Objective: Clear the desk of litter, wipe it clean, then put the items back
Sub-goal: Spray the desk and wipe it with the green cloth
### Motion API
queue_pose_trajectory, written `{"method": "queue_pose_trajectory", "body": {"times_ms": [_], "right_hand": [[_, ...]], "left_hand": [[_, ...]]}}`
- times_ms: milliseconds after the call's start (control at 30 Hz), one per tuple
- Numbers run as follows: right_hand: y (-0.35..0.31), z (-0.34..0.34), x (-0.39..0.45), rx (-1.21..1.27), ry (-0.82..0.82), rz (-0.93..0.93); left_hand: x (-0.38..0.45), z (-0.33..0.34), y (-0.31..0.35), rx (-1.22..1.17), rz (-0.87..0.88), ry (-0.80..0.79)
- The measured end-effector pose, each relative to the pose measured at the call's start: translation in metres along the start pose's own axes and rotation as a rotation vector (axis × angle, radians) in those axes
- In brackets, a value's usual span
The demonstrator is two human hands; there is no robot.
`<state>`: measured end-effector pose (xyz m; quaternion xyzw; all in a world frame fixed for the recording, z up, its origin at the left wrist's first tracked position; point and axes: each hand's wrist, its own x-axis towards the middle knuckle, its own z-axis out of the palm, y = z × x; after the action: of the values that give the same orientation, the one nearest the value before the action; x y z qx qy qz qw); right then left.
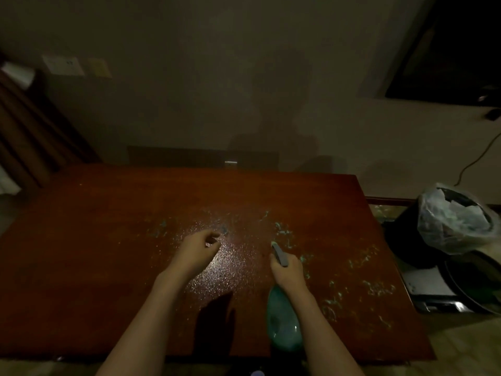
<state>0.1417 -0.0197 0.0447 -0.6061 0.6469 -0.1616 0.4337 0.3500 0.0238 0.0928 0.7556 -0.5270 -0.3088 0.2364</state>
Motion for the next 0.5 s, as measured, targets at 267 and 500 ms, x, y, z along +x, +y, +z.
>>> {"method": "queue_pose_trajectory", "body": {"times_ms": [267, 500], "right_hand": [[-0.013, -0.011, 0.041, 0.048, 0.003, 0.012], [-0.019, -0.025, 0.06, 0.143, 0.09, 0.002]], "left_hand": [[0.034, -0.003, 0.012, 0.004, -0.026, 0.011], [0.051, -0.001, 0.022, 0.02, -0.028, 0.001]]}}
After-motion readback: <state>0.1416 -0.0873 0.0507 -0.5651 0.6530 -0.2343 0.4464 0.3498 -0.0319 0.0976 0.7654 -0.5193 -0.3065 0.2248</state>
